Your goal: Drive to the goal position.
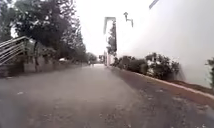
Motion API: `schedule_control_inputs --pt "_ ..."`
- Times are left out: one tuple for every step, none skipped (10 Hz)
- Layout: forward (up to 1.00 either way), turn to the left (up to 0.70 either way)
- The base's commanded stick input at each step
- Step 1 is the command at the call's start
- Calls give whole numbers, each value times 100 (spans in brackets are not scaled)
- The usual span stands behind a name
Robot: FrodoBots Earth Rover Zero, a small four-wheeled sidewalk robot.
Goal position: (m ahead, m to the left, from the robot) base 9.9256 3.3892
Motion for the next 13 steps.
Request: schedule_control_inputs --pt "100 0" --pt "100 0" --pt "100 0" --pt "100 0" --pt "100 0" --pt "100 0" --pt "100 0" --pt "100 0" --pt "100 0" --pt "100 0" --pt "100 0" --pt "100 0" --pt "100 24"
